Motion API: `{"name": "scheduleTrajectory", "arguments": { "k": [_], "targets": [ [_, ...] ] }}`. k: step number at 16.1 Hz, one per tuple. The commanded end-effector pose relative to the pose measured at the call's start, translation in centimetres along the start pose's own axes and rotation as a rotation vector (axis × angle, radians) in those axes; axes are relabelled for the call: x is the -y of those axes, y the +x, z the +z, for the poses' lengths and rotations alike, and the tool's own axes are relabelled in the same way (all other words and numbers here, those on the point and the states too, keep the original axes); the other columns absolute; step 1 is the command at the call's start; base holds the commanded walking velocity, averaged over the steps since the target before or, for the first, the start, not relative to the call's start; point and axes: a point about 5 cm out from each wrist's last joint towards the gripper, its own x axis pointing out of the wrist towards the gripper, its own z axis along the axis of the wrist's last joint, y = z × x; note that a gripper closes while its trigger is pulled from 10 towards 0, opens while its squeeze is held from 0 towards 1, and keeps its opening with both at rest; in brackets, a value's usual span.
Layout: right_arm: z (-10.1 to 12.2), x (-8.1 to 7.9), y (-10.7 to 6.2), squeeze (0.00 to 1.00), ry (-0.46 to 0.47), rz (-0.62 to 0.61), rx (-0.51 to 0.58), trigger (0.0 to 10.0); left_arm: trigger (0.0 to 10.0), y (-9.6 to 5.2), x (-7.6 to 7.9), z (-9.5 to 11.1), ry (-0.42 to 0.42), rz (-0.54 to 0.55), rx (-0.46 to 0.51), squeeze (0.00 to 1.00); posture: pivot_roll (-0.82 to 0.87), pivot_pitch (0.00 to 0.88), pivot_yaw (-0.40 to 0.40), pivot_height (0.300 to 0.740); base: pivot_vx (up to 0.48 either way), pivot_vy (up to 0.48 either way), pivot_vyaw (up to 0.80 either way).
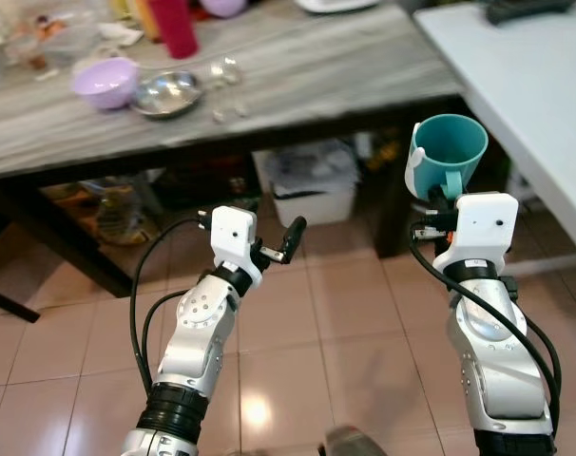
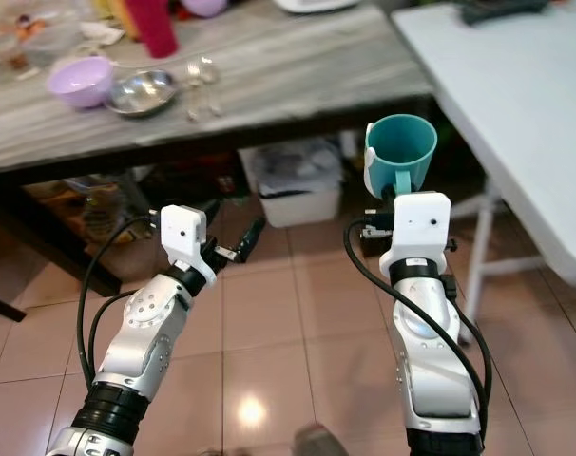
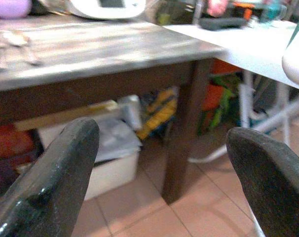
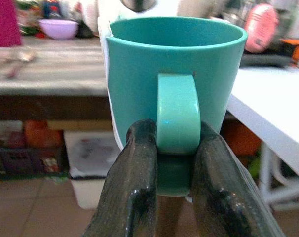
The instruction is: Setting the table
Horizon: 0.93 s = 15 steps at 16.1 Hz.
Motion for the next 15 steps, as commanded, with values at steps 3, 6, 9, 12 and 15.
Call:
{"name": "scheduleTrajectory", "arguments": {
  "k": [3, 6, 9, 12, 15],
  "targets": [
    [0.7, -0.8, -0.1, 0.00, 0.022, 0.021, 0.033, 10.0, 10.0, -0.5, -0.8, -0.2, 0.004, 0.022, -0.015, 0.00, -0.34, 0.172, 0.113, 0.740, 0.414, 0.000, 0.00],
    [0.8, -0.8, -0.1, 0.00, 0.021, 0.018, 0.034, 10.0, 10.0, -0.5, -0.8, -0.1, 0.007, 0.017, -0.014, 0.00, -0.34, 0.173, 0.116, 0.740, 0.412, 0.000, 0.00],
    [0.8, -0.7, -0.2, 0.00, 0.018, 0.015, 0.039, 10.0, 10.0, -0.6, -1.2, 0.5, 0.032, 0.038, 0.009, 0.00, -0.34, 0.173, 0.117, 0.740, 0.400, 0.000, 0.00],
    [0.8, 0.2, -0.6, 0.00, -0.017, 0.003, 0.054, 10.0, 10.0, -2.0, -4.6, 1.6, 0.125, 0.238, 0.043, 0.00, -0.34, 0.174, 0.118, 0.740, 0.316, 0.000, 0.00],
    [0.6, 0.7, -0.9, 0.00, -0.027, -0.006, 0.048, 10.0, 10.0, -3.1, -5.7, 1.7, 0.142, 0.285, 0.037, 0.00, -0.33, 0.174, 0.115, 0.740, 0.307, 0.000, 0.00]
  ]
}}
